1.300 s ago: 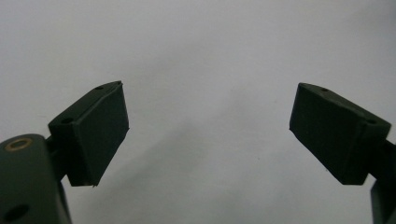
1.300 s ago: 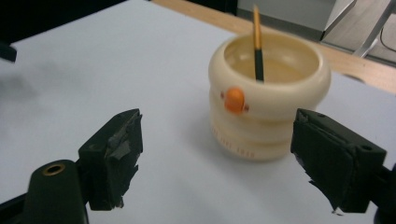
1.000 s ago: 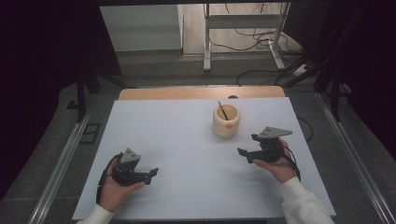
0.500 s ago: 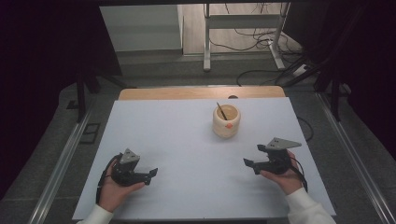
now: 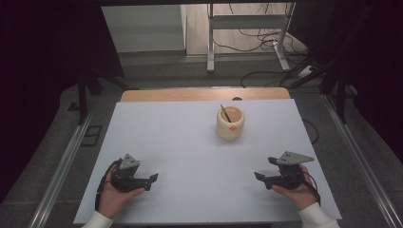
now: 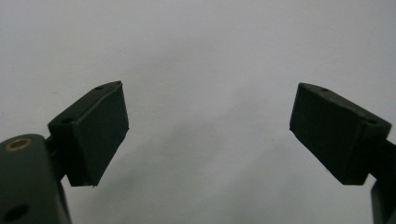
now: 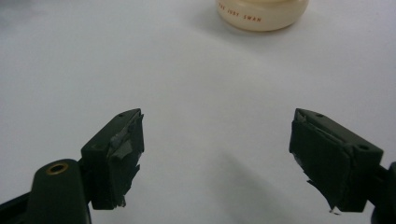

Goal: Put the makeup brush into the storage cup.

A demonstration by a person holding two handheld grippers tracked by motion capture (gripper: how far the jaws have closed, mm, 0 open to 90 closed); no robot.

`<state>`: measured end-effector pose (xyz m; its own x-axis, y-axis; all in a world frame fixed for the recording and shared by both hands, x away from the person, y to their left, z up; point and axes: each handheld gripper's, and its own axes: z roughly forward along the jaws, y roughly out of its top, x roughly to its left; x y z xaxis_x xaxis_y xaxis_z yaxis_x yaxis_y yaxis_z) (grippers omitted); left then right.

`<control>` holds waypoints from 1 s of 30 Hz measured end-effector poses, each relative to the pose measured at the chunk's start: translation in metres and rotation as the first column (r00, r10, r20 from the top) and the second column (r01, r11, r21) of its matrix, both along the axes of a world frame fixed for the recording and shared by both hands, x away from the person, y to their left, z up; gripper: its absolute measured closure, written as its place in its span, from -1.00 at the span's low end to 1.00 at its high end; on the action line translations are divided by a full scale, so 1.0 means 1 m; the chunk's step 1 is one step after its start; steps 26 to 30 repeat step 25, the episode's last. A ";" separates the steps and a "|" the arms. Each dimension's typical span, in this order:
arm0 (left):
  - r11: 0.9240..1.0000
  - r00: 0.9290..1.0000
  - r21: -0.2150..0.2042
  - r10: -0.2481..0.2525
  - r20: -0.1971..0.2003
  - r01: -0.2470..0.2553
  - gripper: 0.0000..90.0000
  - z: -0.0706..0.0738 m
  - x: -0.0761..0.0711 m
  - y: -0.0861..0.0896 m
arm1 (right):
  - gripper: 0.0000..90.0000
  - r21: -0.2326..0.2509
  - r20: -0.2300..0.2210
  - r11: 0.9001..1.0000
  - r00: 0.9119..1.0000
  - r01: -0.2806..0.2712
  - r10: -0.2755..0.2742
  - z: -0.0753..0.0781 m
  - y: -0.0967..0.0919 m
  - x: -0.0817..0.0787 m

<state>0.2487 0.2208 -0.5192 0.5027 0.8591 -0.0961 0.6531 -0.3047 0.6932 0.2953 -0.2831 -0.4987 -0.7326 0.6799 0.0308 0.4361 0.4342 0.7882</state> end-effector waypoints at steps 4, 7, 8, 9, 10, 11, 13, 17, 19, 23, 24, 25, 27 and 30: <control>1.000 1.000 -0.002 0.000 0.002 0.000 -0.73 0.000 0.000 -0.001 | -0.61 -0.009 0.009 1.000 1.000 0.005 -0.005 -0.001 -0.004 -0.004; 1.000 1.000 0.002 -0.004 0.000 0.004 -0.73 0.000 0.000 -0.002 | -0.61 -0.012 0.012 1.000 1.000 0.019 -0.018 -0.003 -0.008 -0.005; 1.000 1.000 0.002 -0.005 0.000 0.005 -0.73 0.000 0.000 -0.002 | -0.61 -0.011 0.013 1.000 1.000 0.023 -0.023 -0.002 -0.009 -0.006; 1.000 1.000 0.002 -0.006 0.000 0.006 -0.73 0.000 0.000 -0.002 | -0.61 -0.008 0.016 1.000 1.000 0.024 -0.024 -0.002 -0.009 -0.006; 1.000 1.000 0.002 -0.006 0.001 0.006 -0.73 0.000 0.000 -0.002 | -0.61 -0.007 0.018 1.000 1.000 0.025 -0.025 -0.002 -0.010 -0.006; 1.000 1.000 0.000 -0.006 0.002 0.006 -0.73 0.000 0.000 -0.003 | -0.61 -0.009 0.018 1.000 1.000 0.024 -0.023 -0.002 -0.010 -0.006; 1.000 1.000 -0.001 -0.007 0.001 0.007 -0.73 0.000 0.000 -0.003 | -0.61 -0.012 0.020 1.000 1.000 0.020 -0.020 -0.002 -0.009 -0.006; 1.000 1.000 0.001 -0.011 0.000 0.011 -0.73 0.000 0.000 -0.003 | -0.61 -0.019 0.026 1.000 1.000 0.016 -0.016 -0.003 -0.008 -0.006; 1.000 1.000 -0.003 -0.011 0.000 0.011 -0.73 0.000 0.001 -0.003 | -0.61 -0.016 0.026 1.000 0.999 0.018 -0.017 -0.002 -0.008 -0.006; 1.000 1.000 -0.016 -0.006 -0.006 0.006 -0.73 0.000 0.001 -0.003 | -0.61 -0.003 0.024 1.000 0.999 0.023 -0.023 -0.002 -0.009 -0.004; 1.000 1.000 -0.014 -0.004 -0.006 0.004 -0.73 0.000 0.002 -0.002 | -0.61 -0.001 0.022 1.000 0.999 0.024 -0.024 -0.002 -0.009 -0.003; 1.000 1.000 -0.014 0.000 -0.005 -0.001 -0.73 0.000 0.002 -0.002 | -0.61 0.002 0.024 1.000 0.999 0.024 -0.024 -0.002 -0.009 -0.003; 1.000 1.000 -0.014 0.000 -0.005 -0.001 -0.73 0.000 0.002 -0.002 | -0.61 0.002 0.024 1.000 0.999 0.024 -0.024 -0.002 -0.009 -0.003; 1.000 1.000 -0.014 0.000 -0.005 -0.001 -0.73 0.000 0.002 -0.002 | -0.61 0.002 0.024 1.000 0.999 0.024 -0.024 -0.002 -0.009 -0.003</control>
